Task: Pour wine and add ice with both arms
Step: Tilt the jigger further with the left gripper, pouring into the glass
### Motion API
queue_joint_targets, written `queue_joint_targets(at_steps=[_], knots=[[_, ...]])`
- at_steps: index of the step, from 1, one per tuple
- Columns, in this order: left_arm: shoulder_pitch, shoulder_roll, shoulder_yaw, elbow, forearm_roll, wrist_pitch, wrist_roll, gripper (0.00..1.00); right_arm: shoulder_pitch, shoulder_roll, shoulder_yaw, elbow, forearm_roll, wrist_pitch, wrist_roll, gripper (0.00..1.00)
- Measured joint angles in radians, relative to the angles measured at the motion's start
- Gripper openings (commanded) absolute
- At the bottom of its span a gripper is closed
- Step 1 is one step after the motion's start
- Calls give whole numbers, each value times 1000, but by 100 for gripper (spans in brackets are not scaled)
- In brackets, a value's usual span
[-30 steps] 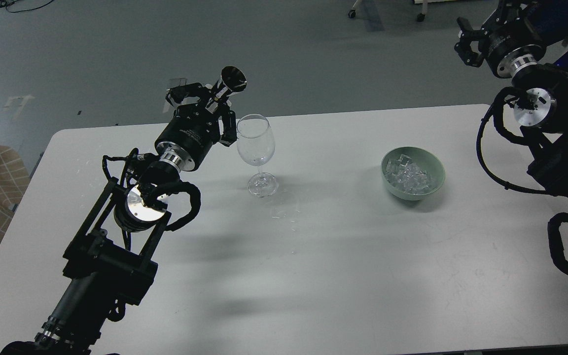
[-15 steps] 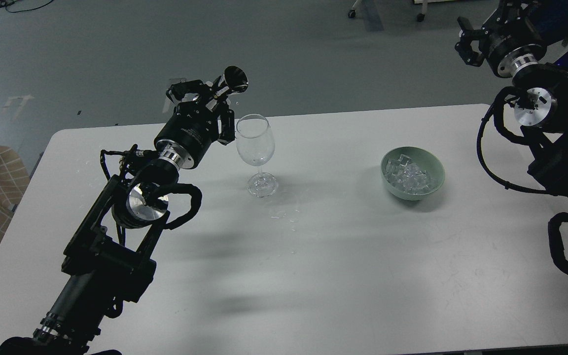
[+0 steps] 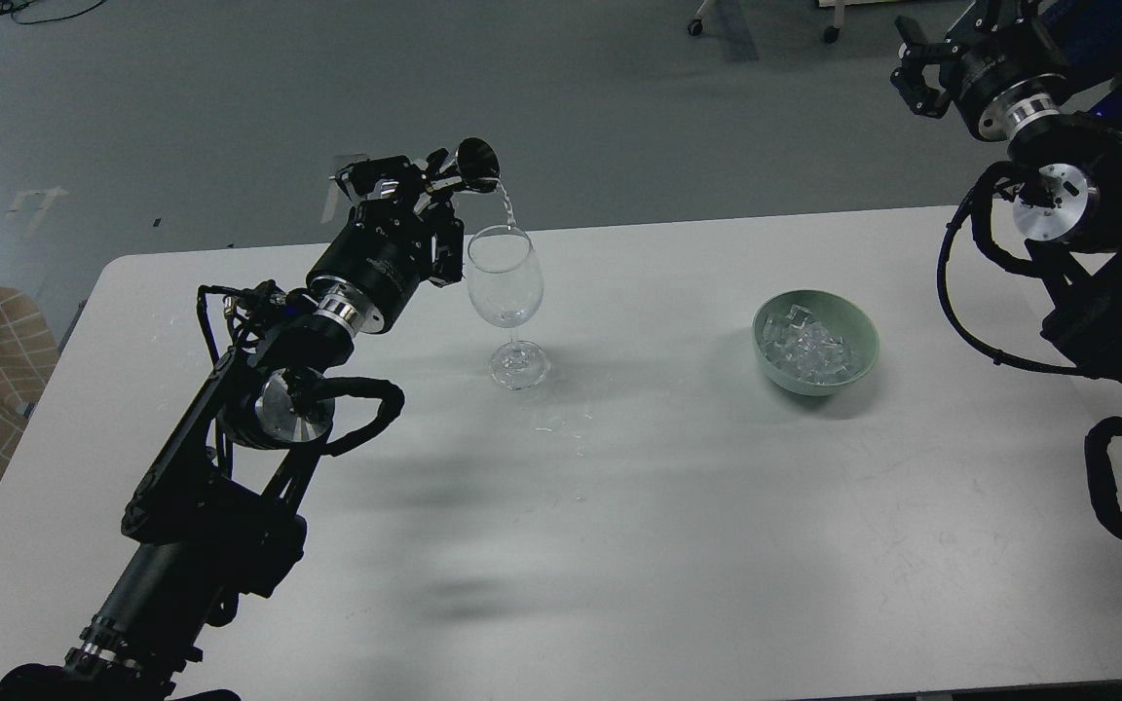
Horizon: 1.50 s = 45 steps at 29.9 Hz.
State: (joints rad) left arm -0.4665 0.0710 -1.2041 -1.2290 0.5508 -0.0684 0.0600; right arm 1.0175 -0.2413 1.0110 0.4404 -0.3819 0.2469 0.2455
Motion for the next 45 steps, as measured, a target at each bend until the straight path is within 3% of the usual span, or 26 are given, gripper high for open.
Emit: queue_joint_targets(at_steps=[39,45], knots=[[-41,66,20,18,164,-50,-10,8,0,-28,8,46,3,-2,0,100],[-48,85,34,19,249,-50,-29,8,0,-28,8,47,3,-2,0,100]])
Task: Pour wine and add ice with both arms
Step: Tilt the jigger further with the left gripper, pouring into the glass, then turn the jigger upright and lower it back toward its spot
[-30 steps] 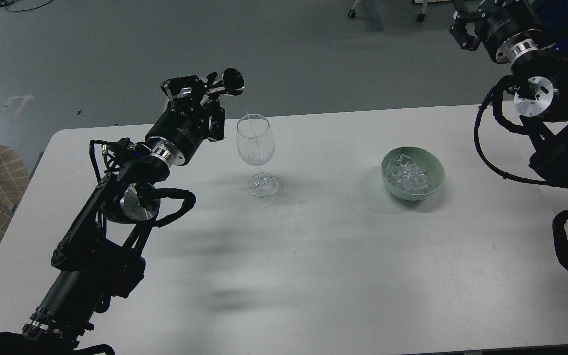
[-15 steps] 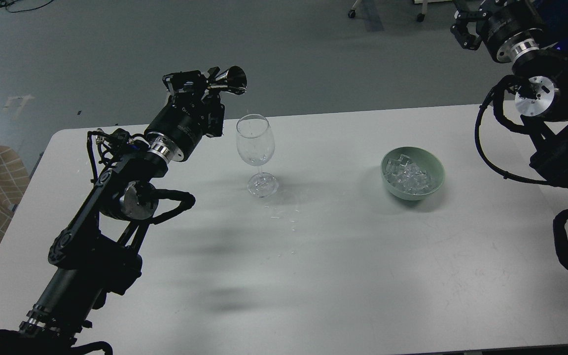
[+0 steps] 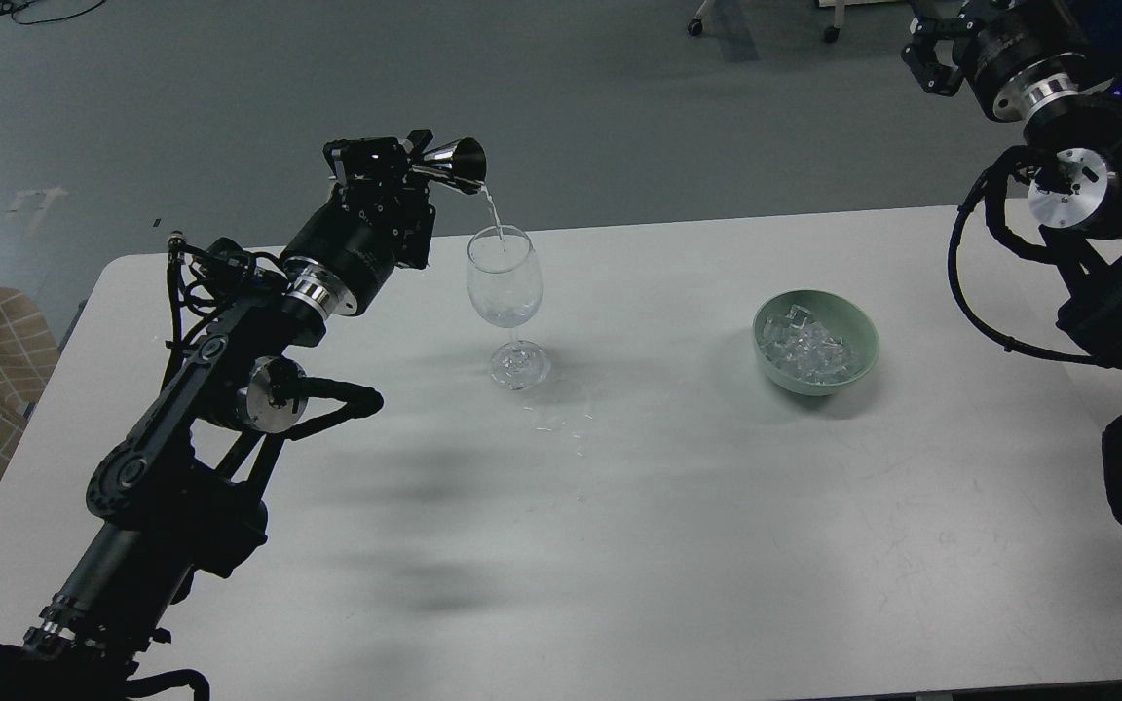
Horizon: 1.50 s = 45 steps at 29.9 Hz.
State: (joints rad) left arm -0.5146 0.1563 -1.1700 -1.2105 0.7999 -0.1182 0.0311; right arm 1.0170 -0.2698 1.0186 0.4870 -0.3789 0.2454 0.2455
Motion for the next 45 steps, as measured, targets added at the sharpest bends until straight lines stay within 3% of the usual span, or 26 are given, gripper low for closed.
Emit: queue_joint_targets(at_steps=[45], knots=[[-133,163,187,-11,344,2,-85,7,-7,-8,12,18,2,-2,0,100]])
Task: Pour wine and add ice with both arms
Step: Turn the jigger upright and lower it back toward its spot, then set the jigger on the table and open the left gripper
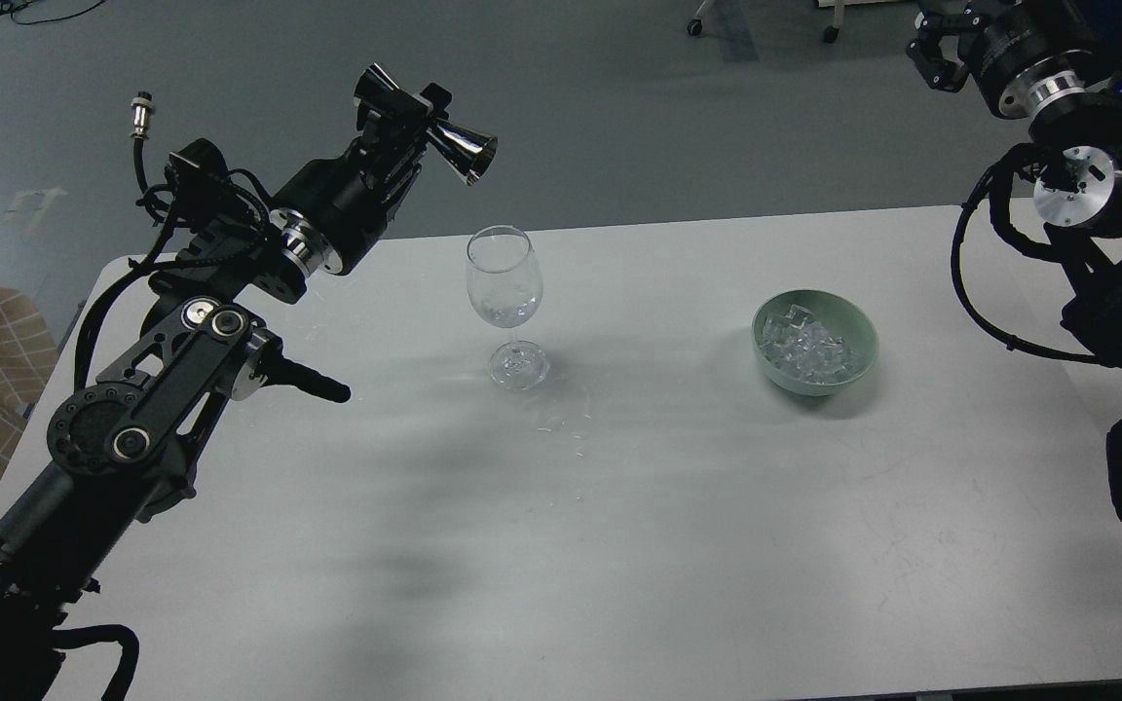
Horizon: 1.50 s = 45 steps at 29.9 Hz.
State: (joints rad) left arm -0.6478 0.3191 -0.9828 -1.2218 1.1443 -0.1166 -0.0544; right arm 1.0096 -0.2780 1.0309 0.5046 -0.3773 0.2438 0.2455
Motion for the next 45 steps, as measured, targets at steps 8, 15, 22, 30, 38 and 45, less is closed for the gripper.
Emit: queue_joint_targets(at_steps=[8,15,22,30,38,45], knots=[[32,16,-30,-117,-77,9,11,6,-4,-11,0,1,0,-1,0,100],[89,11,-115,-108,-375,10,11,6,-10,-12,-1,3,0,0,0,100],[171,10,-177,-42,-762,-1,4,7,-28,-12,-2,6,-1,-1,0,100],[254,-26,-342,128,-1211,-81,33,7,-47,-23,-2,9,-2,-3,0,100],[345,-186,-356,224,-1247,-111,19,8,-65,-23,-2,12,-2,-4,0,100],[276,-256,-358,470,-1248,-226,-9,8,-80,-34,-2,12,-2,-5,0,100]])
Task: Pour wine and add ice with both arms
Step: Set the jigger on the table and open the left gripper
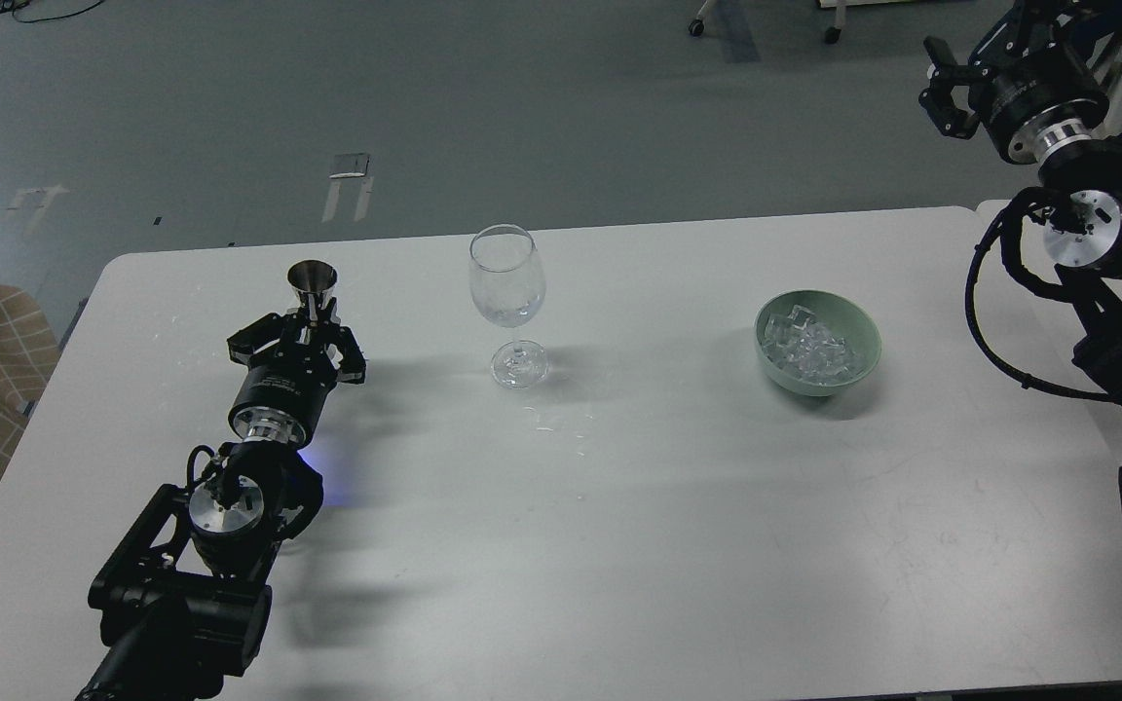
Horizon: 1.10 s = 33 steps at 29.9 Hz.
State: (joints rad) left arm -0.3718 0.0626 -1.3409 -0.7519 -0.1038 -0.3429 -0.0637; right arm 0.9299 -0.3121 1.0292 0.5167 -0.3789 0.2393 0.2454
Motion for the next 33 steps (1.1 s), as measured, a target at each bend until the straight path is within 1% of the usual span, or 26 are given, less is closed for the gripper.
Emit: queue_joint_targets(at_steps=[3,7,12,16,24,25,28,33], knots=[[-33,-2,-1,55,-4,-32,-1,8,-8,-3,0,-1,0,0,0,100],[-64,-2,-10,104,-8,-39,-2,9,-16,-1,0,-2,-1,0,0,100],[-92,-8,-12,164,-8,-40,-2,14,-24,4,-1,-3,-1,0,0,100],[-104,-9,-11,176,-7,-39,-2,22,-26,5,-1,-2,-2,0,0,100],[-119,-3,-9,178,-7,-23,-2,29,-40,7,-1,0,-2,0,0,100],[-121,-3,-9,178,-7,-23,-2,32,-41,7,-1,0,-2,0,0,100],[-125,-3,-8,178,-7,-22,-2,37,-41,7,-1,2,-2,0,1,100],[-137,-2,-3,178,-6,-21,0,38,-41,6,0,1,-2,3,2,100]])
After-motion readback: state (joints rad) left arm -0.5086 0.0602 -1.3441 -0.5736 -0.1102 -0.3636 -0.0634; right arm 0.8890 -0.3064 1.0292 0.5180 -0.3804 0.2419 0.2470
